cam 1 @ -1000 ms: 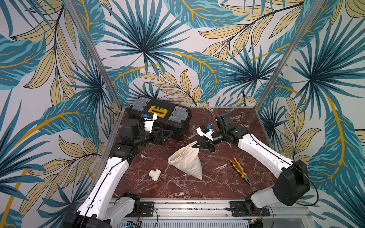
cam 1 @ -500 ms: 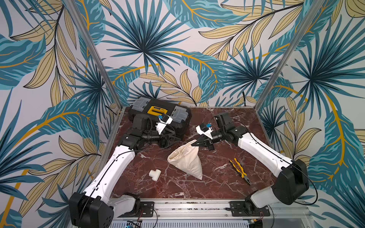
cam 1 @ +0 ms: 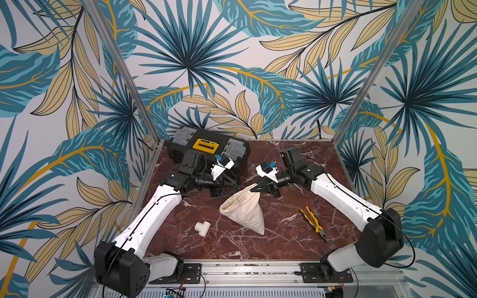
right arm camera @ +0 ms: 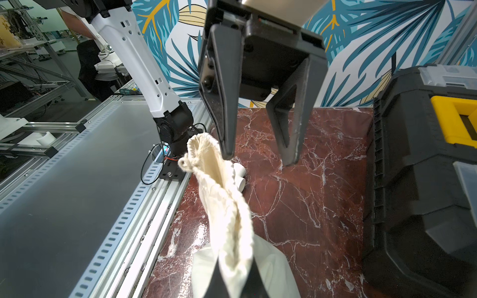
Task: Close the soil bag
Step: Adjust the soil bag at the center of the board.
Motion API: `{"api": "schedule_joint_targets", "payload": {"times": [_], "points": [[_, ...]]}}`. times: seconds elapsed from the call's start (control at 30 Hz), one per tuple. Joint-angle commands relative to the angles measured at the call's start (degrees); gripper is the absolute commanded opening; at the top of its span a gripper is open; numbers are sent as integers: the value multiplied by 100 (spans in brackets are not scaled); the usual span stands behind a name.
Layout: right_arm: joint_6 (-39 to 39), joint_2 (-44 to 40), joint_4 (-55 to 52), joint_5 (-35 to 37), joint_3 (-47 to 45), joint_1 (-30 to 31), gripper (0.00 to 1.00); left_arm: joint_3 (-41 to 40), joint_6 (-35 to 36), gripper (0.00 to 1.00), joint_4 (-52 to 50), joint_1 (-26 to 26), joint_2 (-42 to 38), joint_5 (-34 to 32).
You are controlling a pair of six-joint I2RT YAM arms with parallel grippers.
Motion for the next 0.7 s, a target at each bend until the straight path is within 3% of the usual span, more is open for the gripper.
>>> {"api": "schedule_joint_targets", "payload": {"times": [0.0, 0.37, 0.67], "points": [[-89, -8, -183, 29, 69, -16, 1, 194, 160, 53, -253, -62, 24, -12], [-25, -59, -164, 55, 66, -11, 1, 256, 437, 50, -549, -217, 73, -160], [91, -115, -122, 77, 42, -11, 2, 320, 407, 35, -562, -291, 157, -203]]}}
